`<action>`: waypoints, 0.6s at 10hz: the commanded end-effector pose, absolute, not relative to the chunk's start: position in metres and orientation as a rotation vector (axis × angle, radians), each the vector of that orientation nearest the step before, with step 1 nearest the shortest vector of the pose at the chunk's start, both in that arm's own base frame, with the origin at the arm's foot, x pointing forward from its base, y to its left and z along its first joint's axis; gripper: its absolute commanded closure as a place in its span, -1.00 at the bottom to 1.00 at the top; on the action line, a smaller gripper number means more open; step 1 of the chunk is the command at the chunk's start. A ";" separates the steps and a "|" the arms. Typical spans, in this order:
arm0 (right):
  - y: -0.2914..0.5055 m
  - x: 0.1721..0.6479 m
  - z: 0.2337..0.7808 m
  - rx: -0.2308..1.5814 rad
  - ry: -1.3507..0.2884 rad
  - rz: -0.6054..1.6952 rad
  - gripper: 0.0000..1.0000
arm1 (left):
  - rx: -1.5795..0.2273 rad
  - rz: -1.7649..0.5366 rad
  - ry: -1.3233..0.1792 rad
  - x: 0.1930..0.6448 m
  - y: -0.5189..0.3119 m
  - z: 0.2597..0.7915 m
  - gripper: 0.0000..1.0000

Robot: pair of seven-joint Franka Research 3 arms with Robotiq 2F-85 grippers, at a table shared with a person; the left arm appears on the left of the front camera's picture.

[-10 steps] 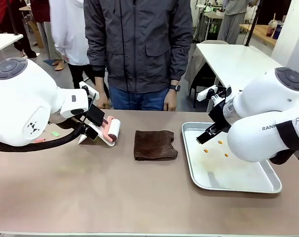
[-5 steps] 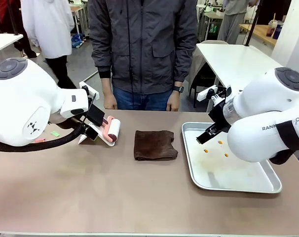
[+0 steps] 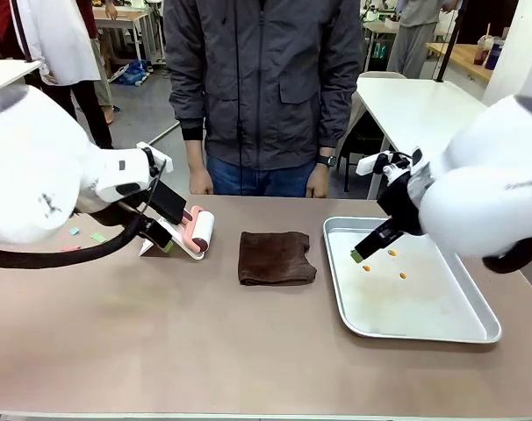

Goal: Clean the surface of the table.
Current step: Hold the Lint Roller with your left hand and the towel with your right hand.

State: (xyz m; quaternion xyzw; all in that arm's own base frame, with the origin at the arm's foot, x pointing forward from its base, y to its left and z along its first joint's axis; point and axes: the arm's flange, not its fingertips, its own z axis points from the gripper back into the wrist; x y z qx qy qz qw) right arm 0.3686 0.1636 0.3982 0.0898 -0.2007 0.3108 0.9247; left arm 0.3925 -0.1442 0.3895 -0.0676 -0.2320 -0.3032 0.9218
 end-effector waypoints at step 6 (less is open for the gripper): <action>0.048 0.338 0.469 0.687 -0.230 0.198 -1.00 | -0.560 -0.414 -0.452 0.362 0.066 0.475 -1.00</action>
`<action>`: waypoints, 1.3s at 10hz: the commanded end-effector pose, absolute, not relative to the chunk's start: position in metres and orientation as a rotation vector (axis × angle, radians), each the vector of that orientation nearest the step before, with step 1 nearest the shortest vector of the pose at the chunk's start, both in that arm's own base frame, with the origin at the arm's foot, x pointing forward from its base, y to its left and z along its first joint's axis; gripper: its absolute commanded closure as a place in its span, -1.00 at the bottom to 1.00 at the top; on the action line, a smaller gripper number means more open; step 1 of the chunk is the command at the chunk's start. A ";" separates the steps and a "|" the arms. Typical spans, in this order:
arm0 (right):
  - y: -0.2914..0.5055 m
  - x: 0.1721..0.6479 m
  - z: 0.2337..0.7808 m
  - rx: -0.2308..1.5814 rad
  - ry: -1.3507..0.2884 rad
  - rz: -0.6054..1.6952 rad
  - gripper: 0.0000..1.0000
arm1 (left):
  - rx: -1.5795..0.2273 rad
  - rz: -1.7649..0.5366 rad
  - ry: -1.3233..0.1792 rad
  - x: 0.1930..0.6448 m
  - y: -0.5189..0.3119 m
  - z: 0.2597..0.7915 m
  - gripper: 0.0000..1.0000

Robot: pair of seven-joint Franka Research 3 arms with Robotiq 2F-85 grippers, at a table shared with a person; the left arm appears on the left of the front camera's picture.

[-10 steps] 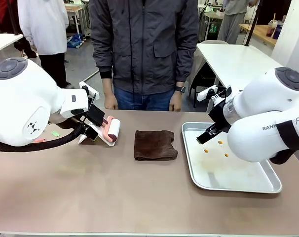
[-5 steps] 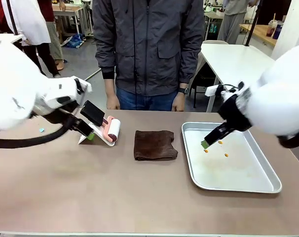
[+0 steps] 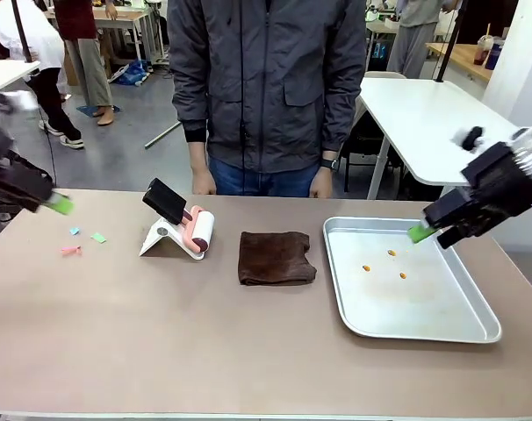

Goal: Clean the surface of the table.
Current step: Hold the Lint Roller with your left hand and the towel with your right hand.

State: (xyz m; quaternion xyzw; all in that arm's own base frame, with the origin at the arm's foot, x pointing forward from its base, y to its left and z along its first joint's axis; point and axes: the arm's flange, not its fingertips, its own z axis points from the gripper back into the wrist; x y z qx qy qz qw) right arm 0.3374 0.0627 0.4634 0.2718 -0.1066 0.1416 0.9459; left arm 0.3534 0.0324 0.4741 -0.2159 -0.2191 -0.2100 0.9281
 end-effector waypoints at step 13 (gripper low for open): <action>-0.103 0.337 0.428 1.334 -0.310 -0.373 -1.00 | -1.127 0.148 -0.609 0.340 0.192 0.408 -1.00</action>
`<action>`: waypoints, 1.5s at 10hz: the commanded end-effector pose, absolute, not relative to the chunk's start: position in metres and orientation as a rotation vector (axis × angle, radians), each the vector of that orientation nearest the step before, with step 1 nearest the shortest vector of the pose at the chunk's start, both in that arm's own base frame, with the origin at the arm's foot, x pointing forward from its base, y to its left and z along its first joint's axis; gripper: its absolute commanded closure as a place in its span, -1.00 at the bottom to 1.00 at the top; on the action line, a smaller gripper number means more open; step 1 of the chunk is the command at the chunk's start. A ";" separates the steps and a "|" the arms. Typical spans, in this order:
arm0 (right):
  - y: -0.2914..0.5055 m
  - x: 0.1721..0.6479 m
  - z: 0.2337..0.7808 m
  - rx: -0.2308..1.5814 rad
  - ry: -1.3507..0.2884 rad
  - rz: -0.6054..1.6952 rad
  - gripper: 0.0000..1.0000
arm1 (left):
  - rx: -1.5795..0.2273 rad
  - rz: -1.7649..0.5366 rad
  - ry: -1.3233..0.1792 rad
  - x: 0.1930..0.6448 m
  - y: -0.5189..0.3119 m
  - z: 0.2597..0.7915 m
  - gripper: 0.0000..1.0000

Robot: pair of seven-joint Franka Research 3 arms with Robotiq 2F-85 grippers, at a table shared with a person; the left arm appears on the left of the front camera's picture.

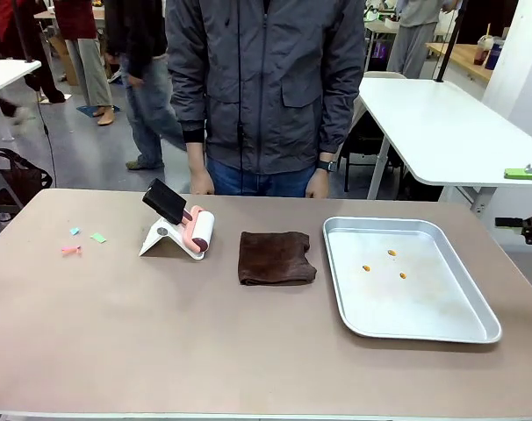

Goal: Clean the surface of the table.
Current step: Hold the Lint Roller with your left hand and the towel with your right hand.

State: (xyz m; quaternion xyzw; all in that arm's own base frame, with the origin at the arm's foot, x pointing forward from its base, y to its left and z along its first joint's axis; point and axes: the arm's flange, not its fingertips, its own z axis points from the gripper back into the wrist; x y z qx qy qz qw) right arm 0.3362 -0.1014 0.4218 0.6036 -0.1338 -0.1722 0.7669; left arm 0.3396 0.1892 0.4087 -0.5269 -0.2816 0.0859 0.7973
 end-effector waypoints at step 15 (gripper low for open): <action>0.202 0.426 0.416 0.617 -0.325 -0.233 -1.00 | -0.828 -0.074 -0.227 0.455 0.015 0.442 -1.00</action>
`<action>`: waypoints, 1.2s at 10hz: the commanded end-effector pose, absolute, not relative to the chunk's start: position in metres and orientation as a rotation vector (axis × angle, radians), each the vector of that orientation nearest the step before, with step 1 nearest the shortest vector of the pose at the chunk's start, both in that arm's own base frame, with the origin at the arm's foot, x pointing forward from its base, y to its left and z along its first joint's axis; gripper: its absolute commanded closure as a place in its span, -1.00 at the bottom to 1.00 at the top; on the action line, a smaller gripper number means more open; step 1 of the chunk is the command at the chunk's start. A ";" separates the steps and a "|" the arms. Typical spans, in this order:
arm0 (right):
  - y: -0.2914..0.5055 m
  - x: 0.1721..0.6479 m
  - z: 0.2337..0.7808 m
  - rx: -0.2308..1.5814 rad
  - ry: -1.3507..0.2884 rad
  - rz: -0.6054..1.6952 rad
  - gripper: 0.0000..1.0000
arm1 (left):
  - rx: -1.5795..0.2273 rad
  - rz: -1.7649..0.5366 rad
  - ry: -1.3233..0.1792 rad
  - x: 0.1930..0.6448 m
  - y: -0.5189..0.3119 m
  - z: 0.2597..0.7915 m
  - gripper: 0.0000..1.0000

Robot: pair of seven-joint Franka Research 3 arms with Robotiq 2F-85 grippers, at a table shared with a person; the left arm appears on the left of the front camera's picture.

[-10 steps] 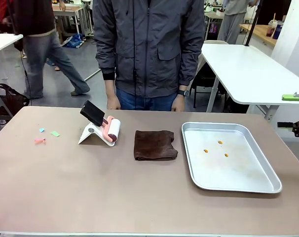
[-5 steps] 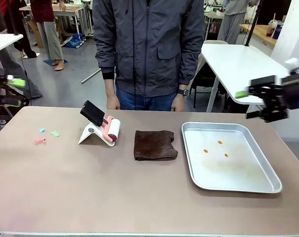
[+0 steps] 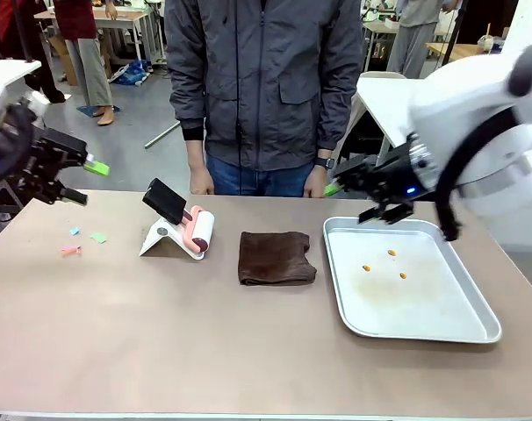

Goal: Clean the surface of the table.
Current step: Hold the Lint Roller with your left hand and the towel with your right hand.

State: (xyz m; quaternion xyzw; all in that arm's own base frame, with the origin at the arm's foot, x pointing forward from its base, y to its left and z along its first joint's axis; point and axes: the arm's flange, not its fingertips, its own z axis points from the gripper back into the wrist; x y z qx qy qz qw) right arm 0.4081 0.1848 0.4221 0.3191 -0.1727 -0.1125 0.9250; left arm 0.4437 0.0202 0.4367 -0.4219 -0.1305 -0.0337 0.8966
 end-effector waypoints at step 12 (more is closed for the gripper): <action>0.259 0.408 0.353 0.596 -0.211 -0.187 -1.00 | -0.778 -0.131 -0.144 0.485 0.000 0.415 -1.00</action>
